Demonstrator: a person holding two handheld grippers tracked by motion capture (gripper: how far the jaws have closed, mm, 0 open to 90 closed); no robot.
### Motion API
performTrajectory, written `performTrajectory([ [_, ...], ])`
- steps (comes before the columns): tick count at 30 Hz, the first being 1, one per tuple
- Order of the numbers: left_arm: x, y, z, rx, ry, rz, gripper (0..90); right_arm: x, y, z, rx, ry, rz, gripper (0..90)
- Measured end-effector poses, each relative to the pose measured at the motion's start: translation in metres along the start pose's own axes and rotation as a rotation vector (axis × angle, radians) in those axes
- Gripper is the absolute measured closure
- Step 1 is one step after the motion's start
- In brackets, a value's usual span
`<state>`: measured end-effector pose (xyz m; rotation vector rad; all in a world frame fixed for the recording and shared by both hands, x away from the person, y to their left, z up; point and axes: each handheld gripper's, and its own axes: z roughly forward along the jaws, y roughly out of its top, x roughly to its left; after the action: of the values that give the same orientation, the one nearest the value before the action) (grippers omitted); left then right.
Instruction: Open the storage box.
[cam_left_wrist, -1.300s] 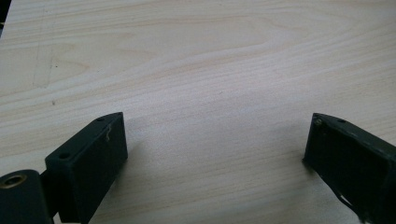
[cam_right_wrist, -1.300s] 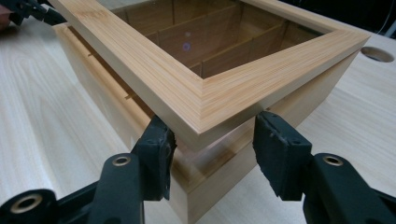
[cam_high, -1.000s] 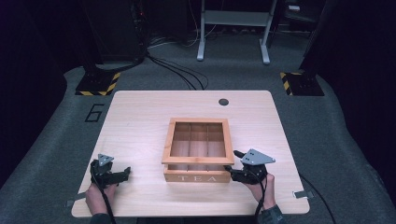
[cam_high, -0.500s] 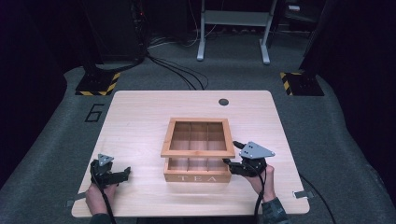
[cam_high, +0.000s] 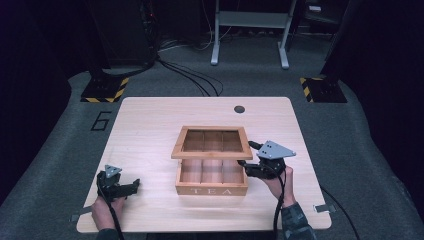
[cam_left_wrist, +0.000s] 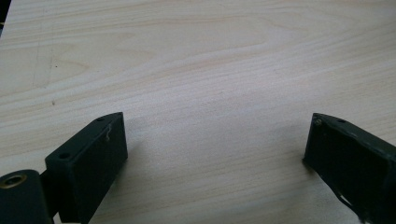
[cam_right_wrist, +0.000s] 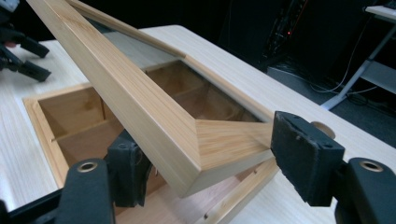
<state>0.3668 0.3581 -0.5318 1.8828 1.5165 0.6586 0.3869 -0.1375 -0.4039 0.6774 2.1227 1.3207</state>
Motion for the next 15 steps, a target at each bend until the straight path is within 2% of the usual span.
performTrajectory([
  [7,0.000,0.000,0.000,0.000,0.000,0.000,5.6,-0.008,0.009,0.004,-0.015,0.034,0.004,35.8],
  [15,0.000,0.000,0.000,0.001,0.001,0.001,5.6,-0.018,0.019,0.006,-0.033,0.048,0.009,40.6],
])
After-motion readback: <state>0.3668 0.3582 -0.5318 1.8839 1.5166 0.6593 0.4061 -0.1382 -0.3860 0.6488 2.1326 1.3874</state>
